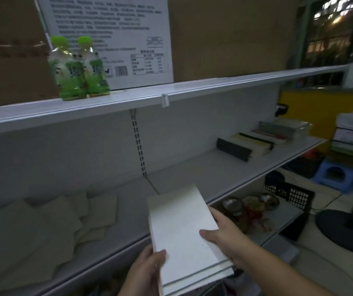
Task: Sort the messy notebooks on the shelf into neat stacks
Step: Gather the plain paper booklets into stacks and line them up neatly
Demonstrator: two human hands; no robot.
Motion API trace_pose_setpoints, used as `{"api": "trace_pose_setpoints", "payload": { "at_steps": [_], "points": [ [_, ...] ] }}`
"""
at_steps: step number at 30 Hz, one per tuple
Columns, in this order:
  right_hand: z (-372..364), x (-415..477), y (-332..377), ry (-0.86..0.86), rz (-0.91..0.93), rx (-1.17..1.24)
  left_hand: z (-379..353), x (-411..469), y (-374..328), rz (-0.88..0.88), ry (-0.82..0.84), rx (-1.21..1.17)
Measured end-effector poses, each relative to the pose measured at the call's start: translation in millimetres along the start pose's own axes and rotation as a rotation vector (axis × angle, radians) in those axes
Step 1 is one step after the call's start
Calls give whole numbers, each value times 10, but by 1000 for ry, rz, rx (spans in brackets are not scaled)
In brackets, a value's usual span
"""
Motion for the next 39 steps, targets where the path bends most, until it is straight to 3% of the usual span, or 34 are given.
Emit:
{"api": "trace_pose_setpoints", "payload": {
  "at_steps": [5, 9, 16, 27, 31, 35, 39],
  "points": [
    [393, 53, 18, -7, 63, -10, -548, 217, 129, -102, -134, 121],
    [692, 302, 31, -26, 1, 2, -901, 507, 78, -192, -91, 274],
    [1325, 906, 212, -240, -122, -120, -1312, 1429, 45, -208, -146, 464],
    [2032, 1959, 390, -380, -146, -414, -1854, 2627, 80, -212, 48, 457],
    [2245, 2287, 388, -298, -137, -599, -1985, 2911, 128, -159, 93, 768],
    [2440, 2699, 371, -242, -117, -661, -2162, 2987, 70, -220, 135, 1460],
    [2534, 3112, 321, -155, -133, -766, -2119, 3173, 113, -381, -7, 1654]
  ]
}}
Point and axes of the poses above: each hand's wrist, its own x-axis towards the middle knuckle, its own z-axis out of the back of the hand, y = z × x, the point moved 3 cm from there along x, towards the middle knuckle, and after that the axes turned 11 degrees about -x, right-handed, at the moved point
